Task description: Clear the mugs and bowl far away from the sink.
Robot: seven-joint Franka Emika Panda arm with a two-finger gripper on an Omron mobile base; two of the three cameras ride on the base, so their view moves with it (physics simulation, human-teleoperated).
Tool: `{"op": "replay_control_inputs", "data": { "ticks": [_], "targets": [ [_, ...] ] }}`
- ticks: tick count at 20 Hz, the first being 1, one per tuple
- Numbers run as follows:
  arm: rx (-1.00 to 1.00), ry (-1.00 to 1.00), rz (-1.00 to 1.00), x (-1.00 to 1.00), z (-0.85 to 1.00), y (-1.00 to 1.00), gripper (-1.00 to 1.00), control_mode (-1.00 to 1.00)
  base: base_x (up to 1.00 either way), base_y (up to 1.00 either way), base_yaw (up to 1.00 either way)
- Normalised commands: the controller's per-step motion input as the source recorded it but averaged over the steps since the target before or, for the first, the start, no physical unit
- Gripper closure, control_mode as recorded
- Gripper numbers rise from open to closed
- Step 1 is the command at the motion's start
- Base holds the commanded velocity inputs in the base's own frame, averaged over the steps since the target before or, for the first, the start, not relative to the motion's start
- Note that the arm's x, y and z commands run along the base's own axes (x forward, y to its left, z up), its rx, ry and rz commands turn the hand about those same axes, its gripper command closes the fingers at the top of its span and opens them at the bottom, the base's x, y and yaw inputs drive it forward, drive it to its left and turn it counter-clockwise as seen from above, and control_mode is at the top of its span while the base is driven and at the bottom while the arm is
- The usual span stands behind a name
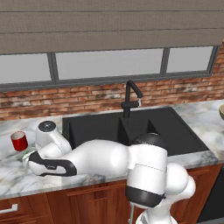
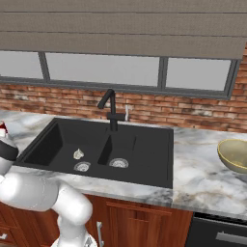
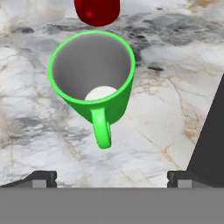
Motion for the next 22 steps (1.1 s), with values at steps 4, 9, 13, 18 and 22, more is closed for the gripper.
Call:
{"op": "replay_control_inputs", "data": {
  "ticks": [4,9,13,18,22],
  "targets": [
    [0.01,0.0,0.0,0.16,-0.11,0.05,-1.0,-1.0,0.0,0.0,0.0],
    [0.02,0.0,0.0,0.23,-0.12,0.17,-1.0,-1.0,0.0,0.0,0.0],
    [0.05,0.0,0.0,0.12,-0.15,0.04,-1.0,-1.0,0.0,0.0,0.0],
    [0.07,0.0,0.0,0.05,-0.21,0.1,-1.0,-1.0,0.0,0.0,0.0],
    [0.02,0.0,0.0,0.05,-0.3,0.21,-1.0,-1.0,0.0,0.0,0.0]
  ]
}}
